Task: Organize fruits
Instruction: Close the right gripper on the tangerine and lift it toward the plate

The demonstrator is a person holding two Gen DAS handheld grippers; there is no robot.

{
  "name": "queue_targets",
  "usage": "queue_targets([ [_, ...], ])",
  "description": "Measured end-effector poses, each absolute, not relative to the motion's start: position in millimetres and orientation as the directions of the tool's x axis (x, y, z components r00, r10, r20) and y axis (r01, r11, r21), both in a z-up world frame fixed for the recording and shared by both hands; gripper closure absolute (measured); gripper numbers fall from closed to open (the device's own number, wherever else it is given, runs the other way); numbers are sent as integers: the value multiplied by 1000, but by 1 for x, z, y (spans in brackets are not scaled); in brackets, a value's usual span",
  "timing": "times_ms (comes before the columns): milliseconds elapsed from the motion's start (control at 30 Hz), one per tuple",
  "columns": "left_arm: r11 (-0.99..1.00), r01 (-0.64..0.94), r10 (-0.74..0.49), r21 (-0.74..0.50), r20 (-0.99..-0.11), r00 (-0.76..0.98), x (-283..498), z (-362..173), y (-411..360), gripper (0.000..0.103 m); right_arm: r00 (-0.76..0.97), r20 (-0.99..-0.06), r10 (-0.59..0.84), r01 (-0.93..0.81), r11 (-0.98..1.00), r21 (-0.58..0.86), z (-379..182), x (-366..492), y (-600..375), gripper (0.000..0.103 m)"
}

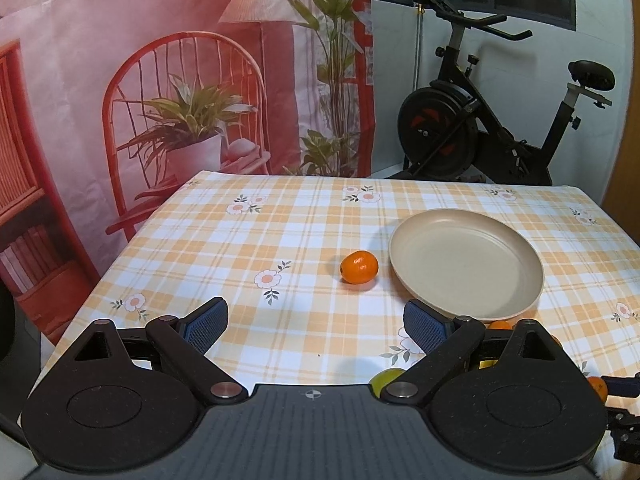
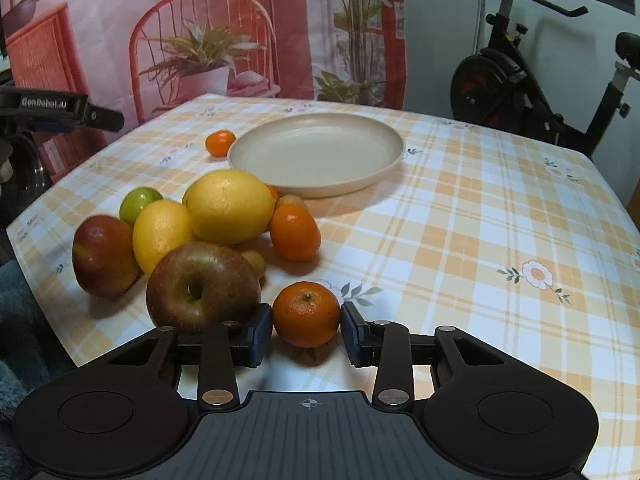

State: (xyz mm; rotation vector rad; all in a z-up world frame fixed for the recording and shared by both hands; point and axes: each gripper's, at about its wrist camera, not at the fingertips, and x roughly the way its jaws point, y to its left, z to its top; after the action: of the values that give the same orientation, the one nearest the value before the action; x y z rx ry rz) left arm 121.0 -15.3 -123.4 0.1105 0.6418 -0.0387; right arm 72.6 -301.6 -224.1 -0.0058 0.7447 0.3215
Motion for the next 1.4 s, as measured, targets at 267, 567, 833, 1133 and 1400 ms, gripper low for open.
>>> queue_targets([
  [267, 997, 54, -10, 56, -601, 799, 128, -122, -10, 7, 762, -593, 261, -268, 960, 78, -209, 81, -310, 69],
  [567, 997, 55, -14, 48, -613, 790, 137, -127, -10, 8, 815, -532, 230, -216, 972, 89, -215, 102, -322, 69],
  [833, 997, 61, -23, 38, -631, 776, 142, -133, -10, 9, 828, -516, 218, -185, 976, 116, -223, 104, -328, 69],
  [1133, 999, 32, -26, 0, -617, 787, 159, -126, -3, 10, 860, -465, 211, -181, 977, 108, -220, 126, -329, 69],
  [1400, 999, 41, -24, 17, -573, 819, 190, -123, -7, 14, 888, -402, 223, -201, 975, 98, -214, 163, -325, 69],
])
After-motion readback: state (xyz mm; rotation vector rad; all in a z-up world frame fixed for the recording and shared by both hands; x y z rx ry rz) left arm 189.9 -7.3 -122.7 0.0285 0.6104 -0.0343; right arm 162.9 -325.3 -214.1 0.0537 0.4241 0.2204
